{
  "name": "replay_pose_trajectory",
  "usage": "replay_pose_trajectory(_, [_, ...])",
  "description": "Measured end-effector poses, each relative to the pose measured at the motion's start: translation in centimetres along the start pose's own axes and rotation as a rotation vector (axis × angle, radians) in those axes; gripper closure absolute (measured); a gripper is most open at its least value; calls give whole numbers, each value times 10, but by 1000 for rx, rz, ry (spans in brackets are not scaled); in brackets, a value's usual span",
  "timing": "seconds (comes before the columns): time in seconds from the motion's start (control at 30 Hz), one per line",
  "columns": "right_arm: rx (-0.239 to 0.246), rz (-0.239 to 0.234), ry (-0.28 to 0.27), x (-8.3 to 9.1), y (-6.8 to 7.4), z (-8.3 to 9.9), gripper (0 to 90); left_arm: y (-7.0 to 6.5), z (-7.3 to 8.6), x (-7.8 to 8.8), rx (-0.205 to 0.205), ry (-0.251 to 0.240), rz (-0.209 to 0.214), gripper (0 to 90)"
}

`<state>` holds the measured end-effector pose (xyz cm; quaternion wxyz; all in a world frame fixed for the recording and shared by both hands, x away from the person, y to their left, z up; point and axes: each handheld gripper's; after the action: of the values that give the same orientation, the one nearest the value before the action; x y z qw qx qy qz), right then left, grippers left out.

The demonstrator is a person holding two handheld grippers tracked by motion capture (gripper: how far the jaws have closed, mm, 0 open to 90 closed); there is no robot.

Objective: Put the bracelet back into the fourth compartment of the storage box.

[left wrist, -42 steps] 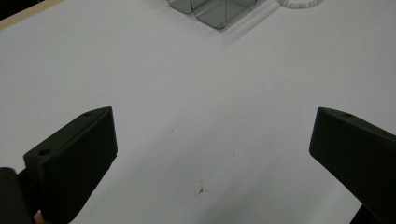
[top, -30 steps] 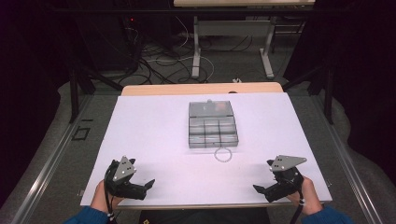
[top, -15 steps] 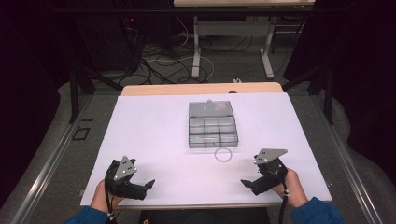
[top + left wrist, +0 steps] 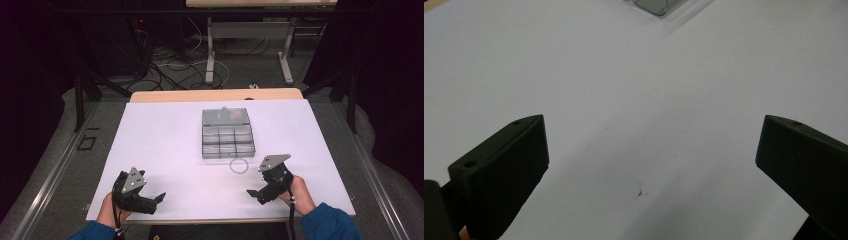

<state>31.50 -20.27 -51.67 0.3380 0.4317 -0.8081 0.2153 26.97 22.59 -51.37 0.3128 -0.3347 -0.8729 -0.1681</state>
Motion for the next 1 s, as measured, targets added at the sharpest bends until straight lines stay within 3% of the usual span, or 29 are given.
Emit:
replay_pose_trajectory(0.13, [11, -23, 10, -7, -2, -5, 0, 0, 0, 0, -4, 9, 5, 3])
replay_pose_trajectory(0.33, [-2, -22, 16, -16, -4, -10, 0, 0, 0, 0, -2, 11, 7, 3])
replay_pose_trajectory(0.5, [-26, -19, 11, -21, -6, -13, 0, -1, 0, 0, 2, 17, 10, 2])
replay_pose_trajectory(0.7, [-15, -28, -11, -28, -9, -18, 15, 0, 0, 0, -5, 9, 7, 2])
replay_pose_trajectory(1.0, [-27, -29, -7, -38, -14, -22, 114, 1, 0, -1, 3, 9, 2, 2])
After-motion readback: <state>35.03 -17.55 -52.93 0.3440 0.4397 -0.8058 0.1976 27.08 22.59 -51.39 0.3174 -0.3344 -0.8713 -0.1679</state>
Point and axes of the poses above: each handheld gripper's, and its own axes: x roughly backward along the jaws, z roughly out of its underside, y roughly to its left, and after that the axes turned 2 degrees about x, right-handed
